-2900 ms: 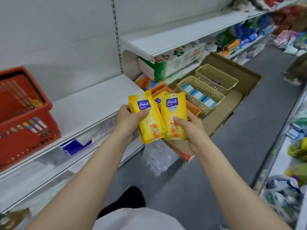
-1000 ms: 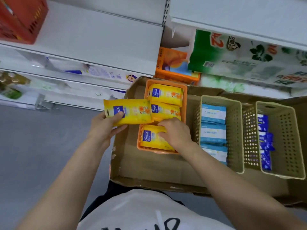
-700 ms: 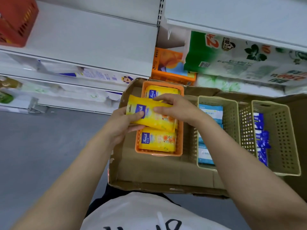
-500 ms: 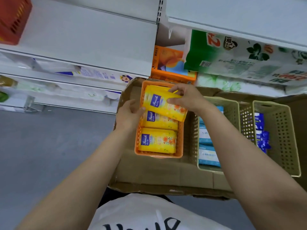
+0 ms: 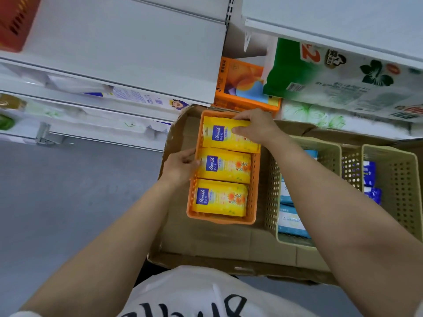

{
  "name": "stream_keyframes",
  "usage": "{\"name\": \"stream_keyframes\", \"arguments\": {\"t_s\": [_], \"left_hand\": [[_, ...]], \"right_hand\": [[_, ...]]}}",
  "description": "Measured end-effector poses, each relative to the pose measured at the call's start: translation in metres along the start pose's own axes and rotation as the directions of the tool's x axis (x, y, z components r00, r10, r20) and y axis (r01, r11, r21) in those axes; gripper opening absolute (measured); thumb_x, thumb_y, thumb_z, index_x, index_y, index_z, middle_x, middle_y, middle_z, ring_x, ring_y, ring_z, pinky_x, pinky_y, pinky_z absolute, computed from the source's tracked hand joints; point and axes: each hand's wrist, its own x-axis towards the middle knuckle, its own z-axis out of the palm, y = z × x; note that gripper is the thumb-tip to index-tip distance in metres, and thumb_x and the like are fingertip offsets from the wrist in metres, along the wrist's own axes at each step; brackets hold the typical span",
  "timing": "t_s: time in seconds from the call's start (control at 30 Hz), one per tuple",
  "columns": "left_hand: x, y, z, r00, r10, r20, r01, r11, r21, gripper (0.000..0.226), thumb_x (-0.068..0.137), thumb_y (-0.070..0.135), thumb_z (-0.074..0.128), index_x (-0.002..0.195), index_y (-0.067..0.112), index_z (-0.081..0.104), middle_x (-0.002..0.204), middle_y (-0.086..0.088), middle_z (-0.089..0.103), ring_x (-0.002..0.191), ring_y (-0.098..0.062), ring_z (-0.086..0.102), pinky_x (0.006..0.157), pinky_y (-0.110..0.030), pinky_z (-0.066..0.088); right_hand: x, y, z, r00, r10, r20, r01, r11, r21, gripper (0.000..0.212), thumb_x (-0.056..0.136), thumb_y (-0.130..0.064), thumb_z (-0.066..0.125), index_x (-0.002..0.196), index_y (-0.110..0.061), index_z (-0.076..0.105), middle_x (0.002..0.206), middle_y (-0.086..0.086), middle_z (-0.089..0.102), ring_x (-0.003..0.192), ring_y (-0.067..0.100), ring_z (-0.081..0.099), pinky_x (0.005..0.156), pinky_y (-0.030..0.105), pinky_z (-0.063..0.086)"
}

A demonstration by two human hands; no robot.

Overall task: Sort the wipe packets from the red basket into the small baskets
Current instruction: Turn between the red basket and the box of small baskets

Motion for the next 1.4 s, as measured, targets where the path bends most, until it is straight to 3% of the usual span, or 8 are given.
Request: {"name": "stream_keyframes", "arguments": {"t_s": [0.1, 0.23, 0.43, 0.77, 0.97, 1.23, 1.4], "left_hand": [[0.002, 0.0, -0.001, 1.0, -0.006, 0.02, 0.007, 1.0, -0.011, 0.044, 0.088, 0.034, 0.07, 0.131, 0.031, 0.06, 0.111, 0.002, 0.072, 0.1, -0.02, 0.07, 0.087, -0.052, 0.056], [0.003, 0.0, -0.001, 0.999, -0.012, 0.031, 0.012, 1.0, -0.016, 0.046, 0.087, 0.033, 0.07, 0.132, 0.031, 0.059, 0.112, 0.002, 0.072, 0.101, -0.02, 0.069, 0.086, -0.052, 0.057], [0.003, -0.002, 0.003, 1.0, -0.005, -0.001, 0.005, 1.0, -0.01, 0.045, 0.089, 0.034, 0.068, 0.133, 0.029, 0.058, 0.114, 0.001, 0.071, 0.103, -0.021, 0.069, 0.088, -0.053, 0.056], [0.003, -0.004, 0.003, 1.0, 0.002, -0.022, -0.002, 1.0, 0.001, 0.046, 0.089, 0.034, 0.068, 0.133, 0.03, 0.056, 0.123, -0.001, 0.067, 0.108, -0.022, 0.066, 0.09, -0.053, 0.055], [-0.005, 0.005, 0.007, 0.997, 0.033, -0.072, -0.028, 0.997, 0.076, 0.045, 0.092, 0.033, 0.065, 0.135, 0.025, 0.055, 0.126, -0.004, 0.064, 0.109, -0.025, 0.065, 0.093, -0.051, 0.054], [-0.055, 0.04, -0.042, 0.967, 0.209, -0.142, -0.158, 0.938, 0.307, 0.041, 0.097, 0.036, 0.052, 0.131, 0.014, 0.057, 0.129, -0.01, 0.062, 0.114, -0.028, 0.059, 0.098, -0.042, 0.049], [-0.105, 0.044, -0.127, 0.89, 0.455, -0.039, -0.351, 0.737, 0.578, 0.041, 0.096, 0.038, 0.053, 0.131, 0.016, 0.058, 0.13, -0.005, 0.061, 0.119, -0.022, 0.054, 0.094, -0.029, 0.04]], "right_hand": [[0.001, 0.0, 0.011, 0.993, -0.044, -0.109, 0.036, 0.996, -0.079, 0.04, 0.085, -0.035, 0.074, 0.123, -0.028, 0.067, 0.124, -0.005, 0.066, 0.116, 0.019, 0.056, 0.096, 0.038, 0.047], [-0.006, 0.0, 0.018, 0.961, -0.13, -0.242, 0.072, 0.969, -0.236, 0.042, 0.085, -0.043, 0.071, 0.126, -0.035, 0.065, 0.124, -0.005, 0.064, 0.12, 0.023, 0.045, 0.093, 0.039, 0.04], [-0.019, -0.004, 0.032, 0.974, -0.077, -0.213, 0.025, 0.97, -0.24, 0.049, 0.084, -0.048, 0.071, 0.13, -0.034, 0.06, 0.134, -0.005, 0.055, 0.129, 0.021, 0.04, 0.097, 0.04, 0.04], [-0.022, -0.004, 0.042, 0.964, -0.033, -0.266, -0.018, 0.982, -0.186, 0.05, 0.087, -0.045, 0.07, 0.133, -0.03, 0.057, 0.134, -0.001, 0.053, 0.131, 0.021, 0.038, 0.101, 0.036, 0.039], [-0.028, -0.01, 0.036, 0.981, -0.022, -0.194, -0.025, 0.971, -0.238, 0.052, 0.091, -0.044, 0.063, 0.139, -0.027, 0.052, 0.142, 0.003, 0.049, 0.135, 0.027, 0.036, 0.107, 0.044, 0.038], [-0.082, -0.053, 0.004, 0.985, -0.038, -0.166, -0.03, 0.921, -0.388, 0.052, 0.096, -0.04, 0.056, 0.142, -0.015, 0.05, 0.146, 0.008, 0.048, 0.136, 0.028, 0.039, 0.109, 0.04, 0.034], [-0.151, -0.107, -0.001, 0.915, -0.198, -0.352, 0.019, 0.891, -0.454, 0.047, 0.095, -0.035, 0.059, 0.137, -0.014, 0.054, 0.139, 0.008, 0.053, 0.132, 0.027, 0.042, 0.105, 0.039, 0.038]]}}
